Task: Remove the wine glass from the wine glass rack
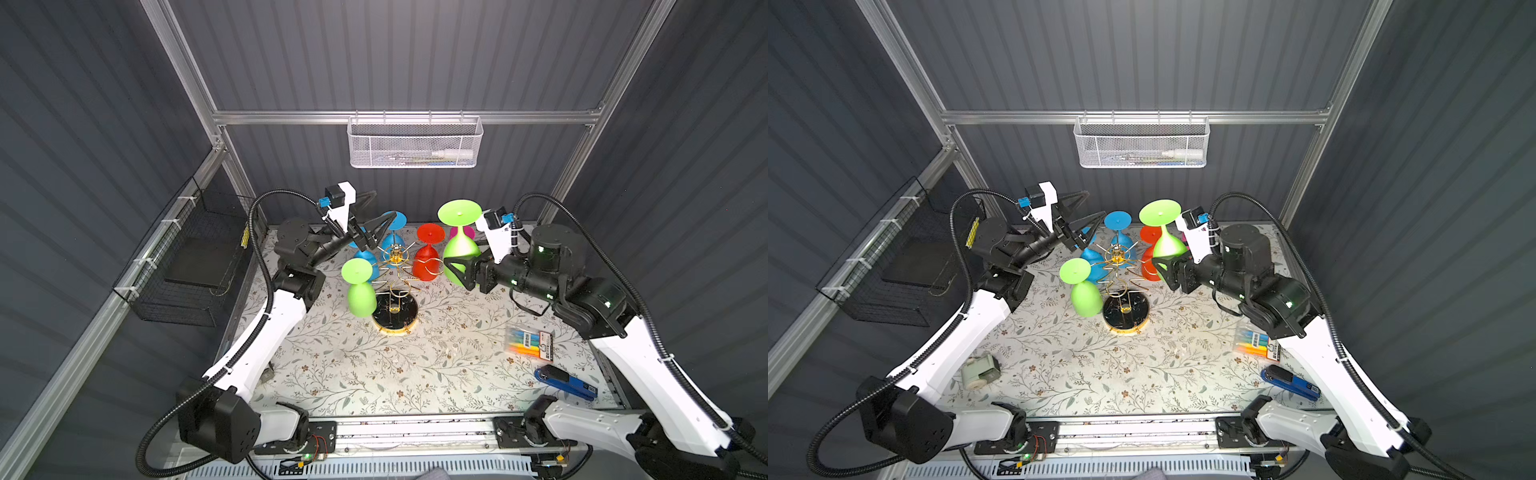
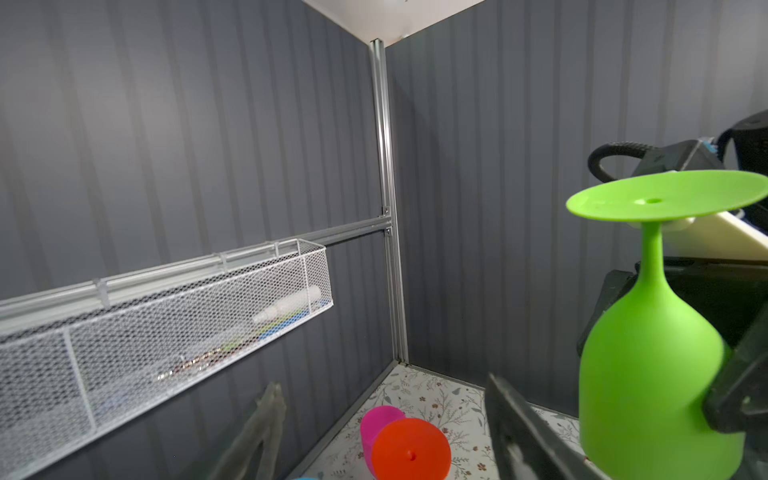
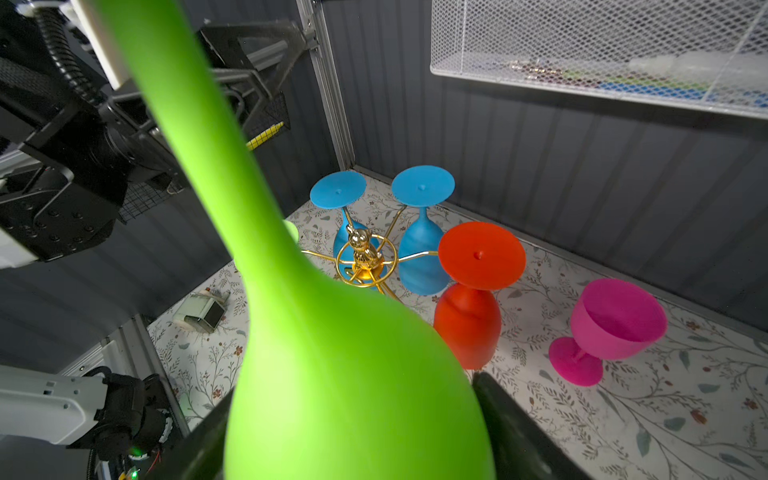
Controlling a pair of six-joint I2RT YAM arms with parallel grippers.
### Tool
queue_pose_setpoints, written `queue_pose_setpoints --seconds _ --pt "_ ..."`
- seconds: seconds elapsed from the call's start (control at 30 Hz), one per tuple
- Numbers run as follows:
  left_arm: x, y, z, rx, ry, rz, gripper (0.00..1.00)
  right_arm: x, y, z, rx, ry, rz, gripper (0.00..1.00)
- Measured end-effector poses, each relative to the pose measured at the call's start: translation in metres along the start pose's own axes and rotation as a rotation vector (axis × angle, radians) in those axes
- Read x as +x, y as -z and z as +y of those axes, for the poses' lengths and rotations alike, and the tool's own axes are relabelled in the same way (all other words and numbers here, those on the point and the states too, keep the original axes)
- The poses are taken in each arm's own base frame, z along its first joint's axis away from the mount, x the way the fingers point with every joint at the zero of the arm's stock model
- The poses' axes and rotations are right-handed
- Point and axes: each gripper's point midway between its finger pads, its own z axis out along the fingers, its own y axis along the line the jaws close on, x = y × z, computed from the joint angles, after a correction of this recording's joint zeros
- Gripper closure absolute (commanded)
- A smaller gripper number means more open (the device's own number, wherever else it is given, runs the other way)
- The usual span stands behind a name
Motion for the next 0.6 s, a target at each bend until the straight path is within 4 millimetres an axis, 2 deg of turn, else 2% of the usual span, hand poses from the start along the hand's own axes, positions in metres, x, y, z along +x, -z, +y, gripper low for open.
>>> queue_pose_setpoints --seconds 0.27,0.43,0.6 --pt "-0.003 -0.009 -0.034 0.156 -0.305 -0.066 0.30 0.017 -0.021 0.002 -0.004 -0.047 0.116 0.37" --pt "-0.001 -0.011 -0.042 0.182 -0.423 -0.080 0.32 0.024 -0.033 0.008 -0.017 -0.053 0.170 0.37" --pt "0.004 -0.012 -0.046 0.210 -0.474 -0.080 0.36 0.022 -0.041 0.014 -0.033 -0.053 0.192 0.37"
